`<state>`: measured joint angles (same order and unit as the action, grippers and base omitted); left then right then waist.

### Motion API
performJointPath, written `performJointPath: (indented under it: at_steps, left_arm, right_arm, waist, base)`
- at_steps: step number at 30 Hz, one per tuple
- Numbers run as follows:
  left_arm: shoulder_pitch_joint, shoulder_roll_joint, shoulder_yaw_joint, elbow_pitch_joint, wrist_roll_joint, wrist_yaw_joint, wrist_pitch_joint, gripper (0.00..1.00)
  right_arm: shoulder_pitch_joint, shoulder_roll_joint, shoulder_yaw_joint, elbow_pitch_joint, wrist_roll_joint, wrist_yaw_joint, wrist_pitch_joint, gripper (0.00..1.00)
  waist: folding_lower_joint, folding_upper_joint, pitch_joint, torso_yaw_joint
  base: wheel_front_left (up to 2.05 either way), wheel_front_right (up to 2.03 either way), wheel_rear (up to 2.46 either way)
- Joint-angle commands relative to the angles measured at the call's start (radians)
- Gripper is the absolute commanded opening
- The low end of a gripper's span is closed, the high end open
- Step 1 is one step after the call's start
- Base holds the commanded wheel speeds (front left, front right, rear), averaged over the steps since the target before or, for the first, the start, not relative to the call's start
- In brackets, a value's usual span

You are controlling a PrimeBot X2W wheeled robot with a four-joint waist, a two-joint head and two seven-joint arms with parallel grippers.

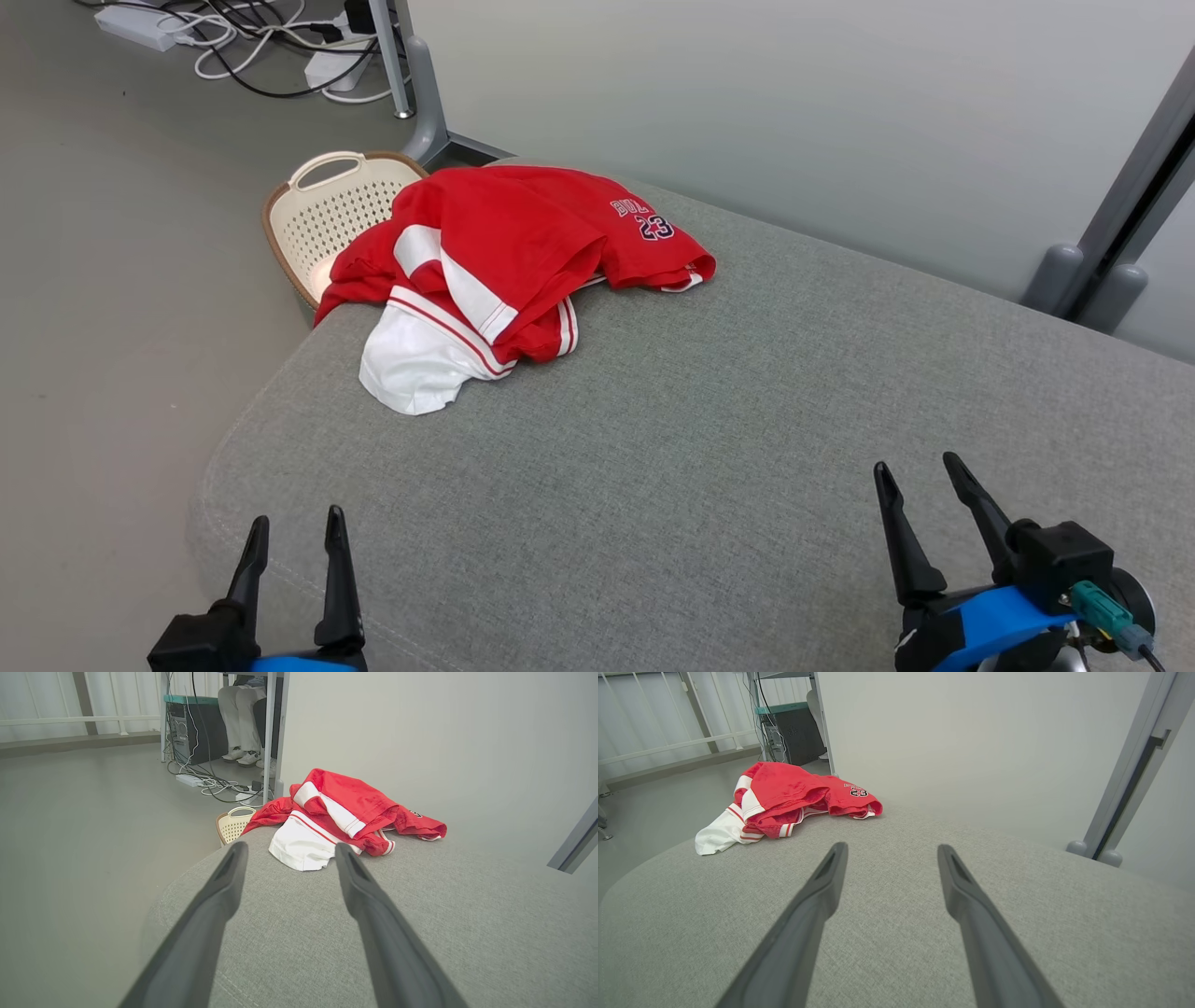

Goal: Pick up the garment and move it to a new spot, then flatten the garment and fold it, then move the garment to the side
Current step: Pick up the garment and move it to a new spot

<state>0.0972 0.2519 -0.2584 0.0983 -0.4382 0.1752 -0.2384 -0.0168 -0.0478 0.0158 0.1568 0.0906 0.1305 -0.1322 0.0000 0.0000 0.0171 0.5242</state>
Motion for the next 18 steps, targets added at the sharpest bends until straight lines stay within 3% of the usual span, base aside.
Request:
performJointPath:
  at_steps: [1,6,11,18]
  left_arm:
    - [-0.021,0.01,0.0,-0.008,-0.002,-0.011,0.011,1.0]
    - [-0.1,0.022,0.0,-0.083,-0.053,-0.052,0.088,1.0]
    - [-0.261,0.054,0.014,-0.146,-0.129,-0.098,0.251,1.0]
    - [-0.516,0.105,0.116,-0.094,-0.25,-0.06,0.466,1.0]
  right_arm:
    - [0.004,-0.005,-0.005,-0.005,0.004,0.0,-0.003,1.0]
    - [0.018,-0.004,-0.029,-0.02,0.003,0.0,-0.003,1.0]
    - [0.017,-0.005,-0.045,-0.051,-0.013,0.0,0.012,1.0]
    - [-0.018,-0.005,-0.041,-0.107,-0.046,0.0,0.032,1.0]
  waist:
    - [0.0,0.0,0.001,-0.001]
    - [0.0,0.0,0.018,0.0]
    - [0.0,0.0,0.07,-0.017]
    - [0.0,0.0,0.181,-0.097]
  base:
    - [0.0,0.0,0.0]
    - [0.0,0.0,0.0]
    - [0.0,0.0,0.0]
    - [0.0,0.0,0.0]
